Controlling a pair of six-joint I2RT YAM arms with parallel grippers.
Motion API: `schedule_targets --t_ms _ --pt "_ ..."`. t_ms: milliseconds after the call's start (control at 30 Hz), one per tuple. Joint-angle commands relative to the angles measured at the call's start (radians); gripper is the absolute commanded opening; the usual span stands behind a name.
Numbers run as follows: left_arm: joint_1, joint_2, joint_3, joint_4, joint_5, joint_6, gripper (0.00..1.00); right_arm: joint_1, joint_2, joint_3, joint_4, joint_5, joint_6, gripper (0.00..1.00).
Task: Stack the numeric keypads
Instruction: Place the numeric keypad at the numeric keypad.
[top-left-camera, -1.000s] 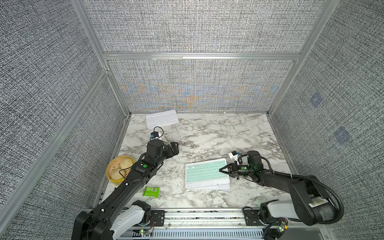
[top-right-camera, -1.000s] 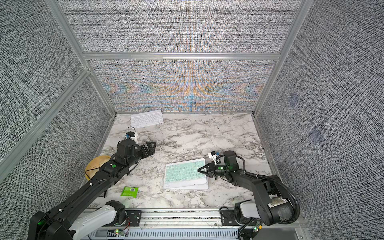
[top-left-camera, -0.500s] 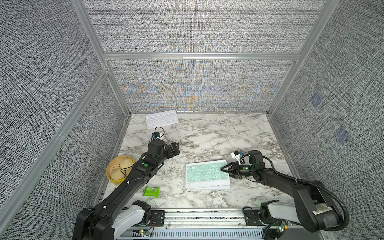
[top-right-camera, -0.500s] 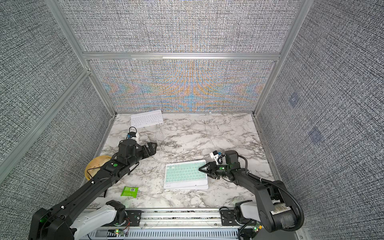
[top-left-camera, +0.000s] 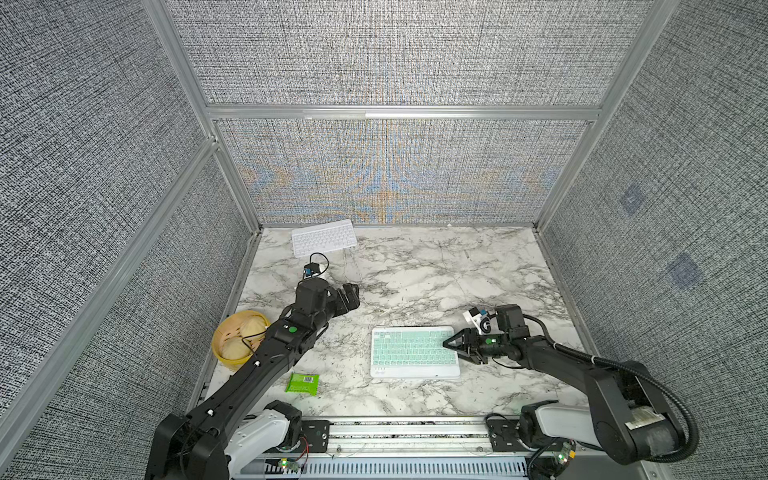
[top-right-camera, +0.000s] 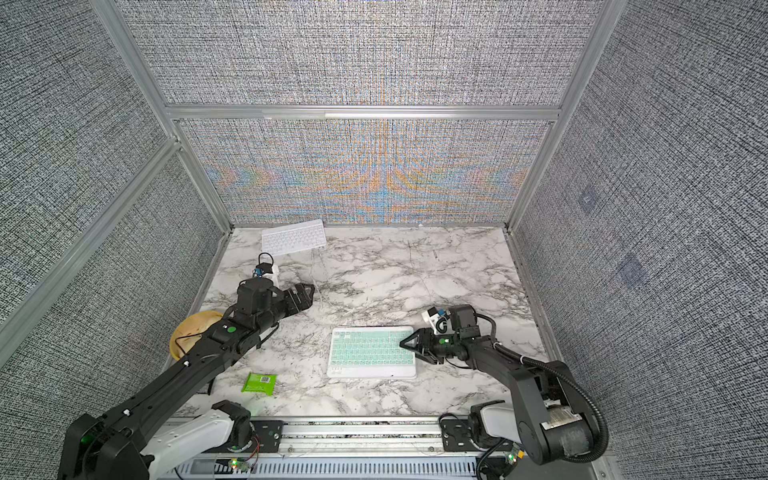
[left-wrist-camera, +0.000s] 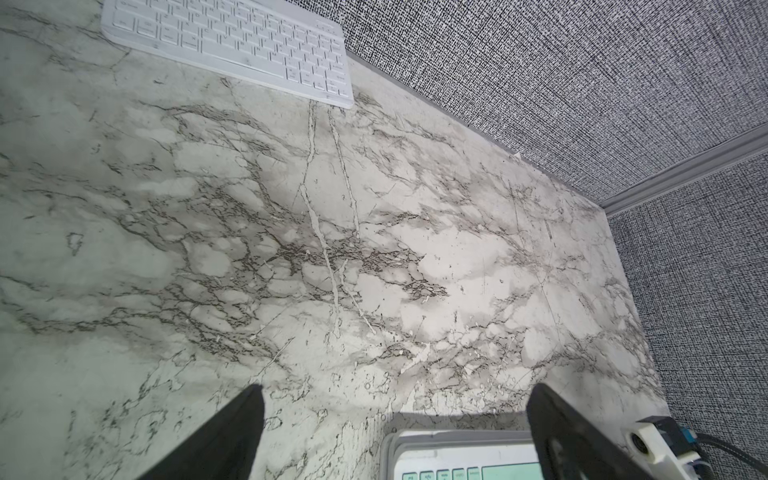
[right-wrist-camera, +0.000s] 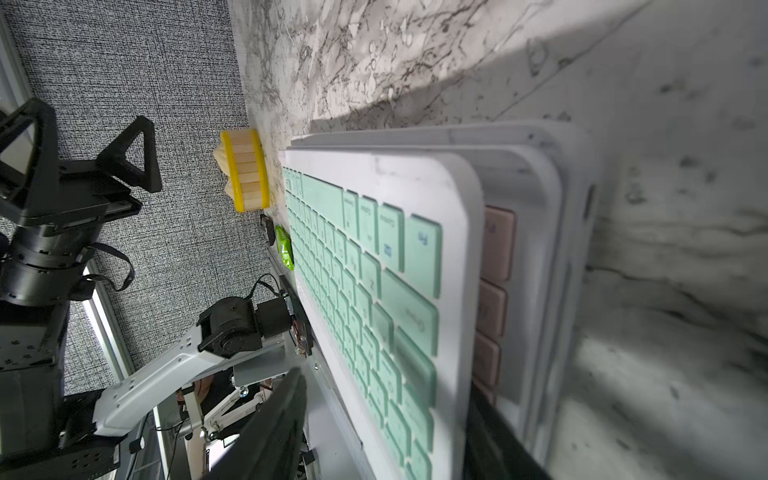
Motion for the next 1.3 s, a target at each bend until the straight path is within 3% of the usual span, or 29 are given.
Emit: schedule_targets --t_ms 0,667,1000,1267 --pt "0.002 0.004 0.006 0.02 0.007 0.004 0.99 0.0 -0.003 0.008 -0.047 0.023 -0.034 0.56" --pt "0.032 0.08 0.069 -0.02 -0.017 0.075 0.99 -0.028 -0.11 0.111 -0.328 0.189 -0.158 0.66" --pt "0.163 0.409 0.32 -0.097 -0.075 0.153 0.99 -0.025 -0.182 0.176 -0.349 0.413 -0.138 0.82" --pt "0.344 0.757 0.613 -0.103 -0.031 0.139 0.99 -0.023 -0.18 0.203 -0.288 0.456 -0.1 0.87"
